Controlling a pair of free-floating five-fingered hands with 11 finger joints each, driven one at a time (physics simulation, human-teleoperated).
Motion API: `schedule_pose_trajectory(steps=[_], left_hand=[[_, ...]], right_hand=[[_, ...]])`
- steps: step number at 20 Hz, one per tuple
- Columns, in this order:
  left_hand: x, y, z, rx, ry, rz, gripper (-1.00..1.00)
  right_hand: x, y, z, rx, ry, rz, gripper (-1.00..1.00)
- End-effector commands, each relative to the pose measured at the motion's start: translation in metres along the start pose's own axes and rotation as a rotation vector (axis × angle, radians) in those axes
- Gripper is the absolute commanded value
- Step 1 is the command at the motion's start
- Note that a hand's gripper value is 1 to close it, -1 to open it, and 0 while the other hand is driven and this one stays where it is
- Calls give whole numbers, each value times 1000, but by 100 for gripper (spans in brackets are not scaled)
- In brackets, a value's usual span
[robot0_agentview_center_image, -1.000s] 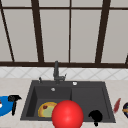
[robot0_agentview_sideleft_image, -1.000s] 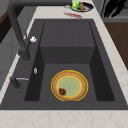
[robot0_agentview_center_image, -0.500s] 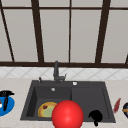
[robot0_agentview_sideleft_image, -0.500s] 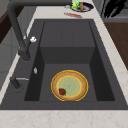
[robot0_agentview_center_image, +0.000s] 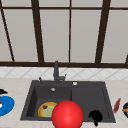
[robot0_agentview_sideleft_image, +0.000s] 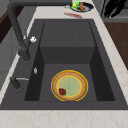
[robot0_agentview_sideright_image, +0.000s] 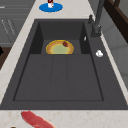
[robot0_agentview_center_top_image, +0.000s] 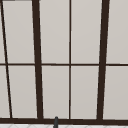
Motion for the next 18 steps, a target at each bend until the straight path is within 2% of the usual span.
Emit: schedule_pose_trajectory(steps=[1,6,8,10,13,18], left_hand=[[-6,1,25,35,-23,47,-100],[-32,3,46,41,-35,24,-100],[-40,1,45,45,-18,7,-100],[-48,0,48,51,-2,9,-100],[-52,-9,53,40,-1,4,-100],[-66,-23,70,35,-32,5,-100]], right_hand=[[0,0,0,0,0,0,0],[0,0,0,0,0,0,0],[0,0,0,0,0,0,0],[0,0,0,0,0,0,0],[0,0,0,0,0,0,0],[0,0,0,0,0,0,0]])
